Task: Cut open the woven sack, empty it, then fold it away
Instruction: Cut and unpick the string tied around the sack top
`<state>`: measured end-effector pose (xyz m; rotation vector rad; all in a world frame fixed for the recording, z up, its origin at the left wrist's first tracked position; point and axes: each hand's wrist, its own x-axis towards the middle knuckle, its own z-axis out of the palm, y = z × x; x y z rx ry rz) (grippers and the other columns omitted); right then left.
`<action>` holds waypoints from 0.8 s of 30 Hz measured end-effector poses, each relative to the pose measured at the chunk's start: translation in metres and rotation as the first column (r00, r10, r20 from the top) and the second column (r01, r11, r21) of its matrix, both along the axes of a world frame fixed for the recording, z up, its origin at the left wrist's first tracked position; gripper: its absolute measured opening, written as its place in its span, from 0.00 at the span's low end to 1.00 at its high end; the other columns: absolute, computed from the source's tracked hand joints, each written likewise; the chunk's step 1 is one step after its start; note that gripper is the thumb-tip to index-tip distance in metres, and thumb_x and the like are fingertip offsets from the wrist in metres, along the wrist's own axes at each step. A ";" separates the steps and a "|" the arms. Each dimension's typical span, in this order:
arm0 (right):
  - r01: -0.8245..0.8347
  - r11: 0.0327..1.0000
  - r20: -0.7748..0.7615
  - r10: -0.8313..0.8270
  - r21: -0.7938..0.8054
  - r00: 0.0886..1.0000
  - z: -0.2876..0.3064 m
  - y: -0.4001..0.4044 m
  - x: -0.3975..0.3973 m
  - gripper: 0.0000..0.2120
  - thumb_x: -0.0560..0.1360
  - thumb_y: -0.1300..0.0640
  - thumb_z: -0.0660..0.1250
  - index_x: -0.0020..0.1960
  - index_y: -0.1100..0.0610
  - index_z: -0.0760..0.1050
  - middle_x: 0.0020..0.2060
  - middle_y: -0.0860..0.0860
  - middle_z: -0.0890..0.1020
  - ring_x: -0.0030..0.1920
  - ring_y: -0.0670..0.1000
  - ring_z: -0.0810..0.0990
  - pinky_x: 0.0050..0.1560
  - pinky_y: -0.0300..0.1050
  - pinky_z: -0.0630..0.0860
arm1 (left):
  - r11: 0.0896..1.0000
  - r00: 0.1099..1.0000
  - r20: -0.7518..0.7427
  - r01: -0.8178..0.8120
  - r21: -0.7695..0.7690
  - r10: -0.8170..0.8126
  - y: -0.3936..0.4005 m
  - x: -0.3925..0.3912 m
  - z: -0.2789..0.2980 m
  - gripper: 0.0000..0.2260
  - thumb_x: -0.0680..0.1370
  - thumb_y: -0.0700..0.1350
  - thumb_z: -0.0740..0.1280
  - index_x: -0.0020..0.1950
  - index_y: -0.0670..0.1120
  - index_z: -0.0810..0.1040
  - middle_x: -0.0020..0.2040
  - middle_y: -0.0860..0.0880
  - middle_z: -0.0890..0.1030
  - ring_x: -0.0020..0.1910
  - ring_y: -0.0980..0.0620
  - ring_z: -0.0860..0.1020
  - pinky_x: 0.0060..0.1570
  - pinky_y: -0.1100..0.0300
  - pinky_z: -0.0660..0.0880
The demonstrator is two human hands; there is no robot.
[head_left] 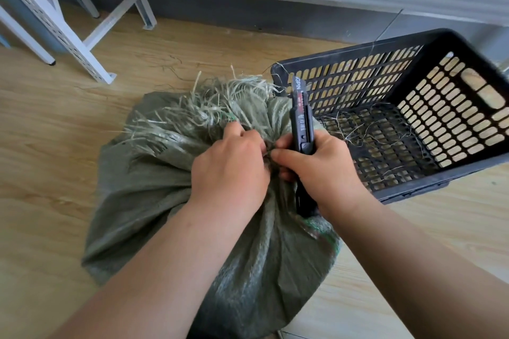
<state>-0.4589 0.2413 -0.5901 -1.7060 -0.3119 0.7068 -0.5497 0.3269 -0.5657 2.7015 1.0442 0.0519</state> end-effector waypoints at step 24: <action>-0.208 0.954 0.282 0.264 -0.215 0.922 -0.006 0.003 0.011 0.08 0.69 0.54 0.74 0.46 0.45 0.81 0.33 0.44 0.83 0.31 0.46 0.80 0.40 0.53 0.82 | 0.957 0.957 0.280 0.015 -0.288 0.070 0.023 0.001 -0.009 0.04 0.71 0.44 0.71 0.40 0.54 0.79 0.51 0.55 0.70 0.46 0.55 0.76 0.48 0.58 0.73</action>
